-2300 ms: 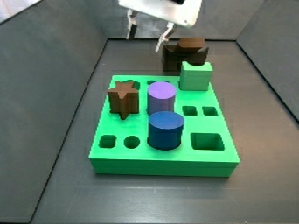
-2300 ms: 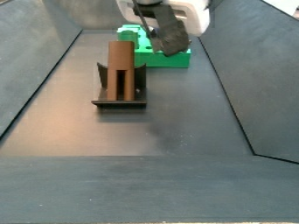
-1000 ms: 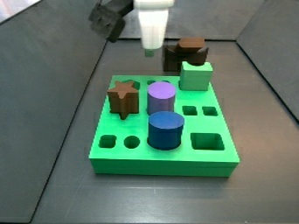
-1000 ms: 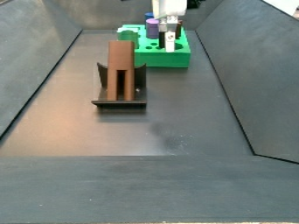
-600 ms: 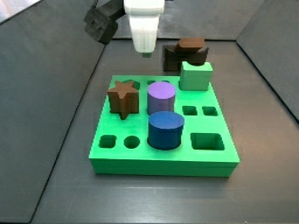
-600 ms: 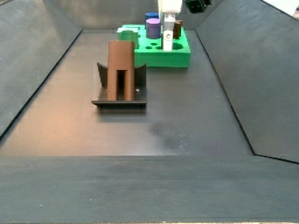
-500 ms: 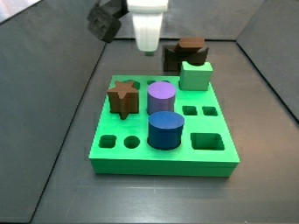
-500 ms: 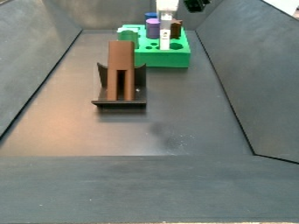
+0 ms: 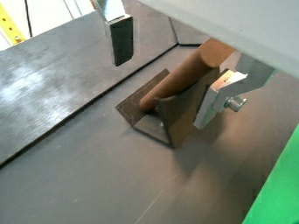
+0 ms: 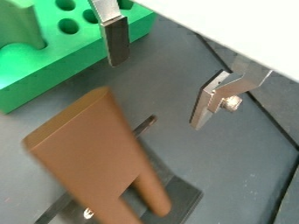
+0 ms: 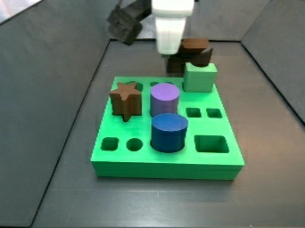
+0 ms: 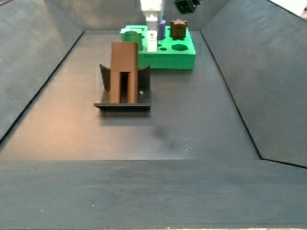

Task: Pick up the square-circle object. Move up. Rotate the square-circle object. Place the square-circle object on the fixture. Regrasp the square-circle object. Move to above the board. Insert the square-circle object.
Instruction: Regrasp the square-circle object.

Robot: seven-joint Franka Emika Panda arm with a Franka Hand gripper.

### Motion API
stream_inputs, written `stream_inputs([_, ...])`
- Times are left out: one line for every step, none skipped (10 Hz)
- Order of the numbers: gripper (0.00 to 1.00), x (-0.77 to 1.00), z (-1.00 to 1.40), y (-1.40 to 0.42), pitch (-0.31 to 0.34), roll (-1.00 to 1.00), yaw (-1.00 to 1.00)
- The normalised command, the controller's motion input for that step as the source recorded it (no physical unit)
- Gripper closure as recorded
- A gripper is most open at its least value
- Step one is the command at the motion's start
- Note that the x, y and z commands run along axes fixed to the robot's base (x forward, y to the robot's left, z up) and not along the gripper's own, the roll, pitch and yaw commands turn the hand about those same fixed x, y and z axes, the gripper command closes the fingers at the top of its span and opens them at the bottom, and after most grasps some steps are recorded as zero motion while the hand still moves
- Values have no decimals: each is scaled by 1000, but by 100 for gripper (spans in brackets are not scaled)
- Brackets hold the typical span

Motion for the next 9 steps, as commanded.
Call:
stream_inputs([0,1000,-5,-21,165,9,58])
stream_inputs([0,1000,-4,-20,165,6,56])
stream_inputs([0,945,-3,-22,172,1,50])
stream_inputs([0,854,-4,-21,173,-3,49])
stream_inputs([0,763,-2,-19,180,-3,49])
stream_inputs([0,651,2,-20,188,-3,50])
stream_inputs([0,570,-4,-18,188,-7,51])
stream_inputs([0,493,2,-16,194,-5,54])
stream_inputs([0,420,1,-19,201,-5,55])
